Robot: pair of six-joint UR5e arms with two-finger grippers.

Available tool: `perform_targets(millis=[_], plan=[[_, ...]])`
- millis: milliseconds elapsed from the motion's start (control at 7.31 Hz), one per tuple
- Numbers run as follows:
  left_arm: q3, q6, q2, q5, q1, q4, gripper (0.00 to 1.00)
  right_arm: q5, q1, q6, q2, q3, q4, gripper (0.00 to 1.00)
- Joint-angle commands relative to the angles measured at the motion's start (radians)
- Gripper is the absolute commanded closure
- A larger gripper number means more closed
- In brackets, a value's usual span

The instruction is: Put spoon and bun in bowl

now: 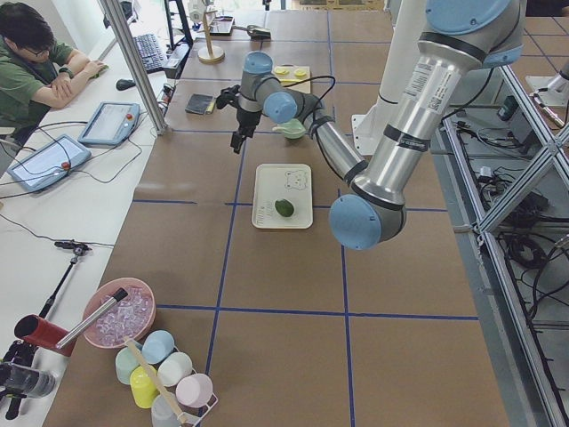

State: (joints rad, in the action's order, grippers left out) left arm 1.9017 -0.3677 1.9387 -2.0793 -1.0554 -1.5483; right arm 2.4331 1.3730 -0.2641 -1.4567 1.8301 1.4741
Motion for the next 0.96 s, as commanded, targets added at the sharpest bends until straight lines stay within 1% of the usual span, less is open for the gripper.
perform_targets(millis=[0,137,274,410,547,821], plan=[[-0.076,0.265,-0.154,-0.125,-0.226,-0.002,0.00,-0.122,-0.179,-0.266,0.082,0.093,0.008,0.00],[-0.102,0.452,-0.206,-0.127,-0.353,0.010,0.00,-0.140,-0.248,-0.361,0.137,0.104,0.014,0.00],[-0.142,0.542,-0.261,-0.131,-0.453,0.010,0.00,-0.210,-0.321,-0.457,0.177,0.132,0.015,0.00],[-0.180,0.543,-0.294,-0.166,-0.497,0.011,0.00,-0.327,-0.433,-0.557,0.189,0.165,0.015,0.00],[-0.199,0.541,-0.361,-0.239,-0.506,0.010,0.00,-0.409,-0.516,-0.584,0.200,0.172,0.015,0.00],[-0.207,0.541,-0.383,-0.249,-0.509,0.002,0.00,-0.468,-0.607,-0.584,0.200,0.170,0.008,0.00]])
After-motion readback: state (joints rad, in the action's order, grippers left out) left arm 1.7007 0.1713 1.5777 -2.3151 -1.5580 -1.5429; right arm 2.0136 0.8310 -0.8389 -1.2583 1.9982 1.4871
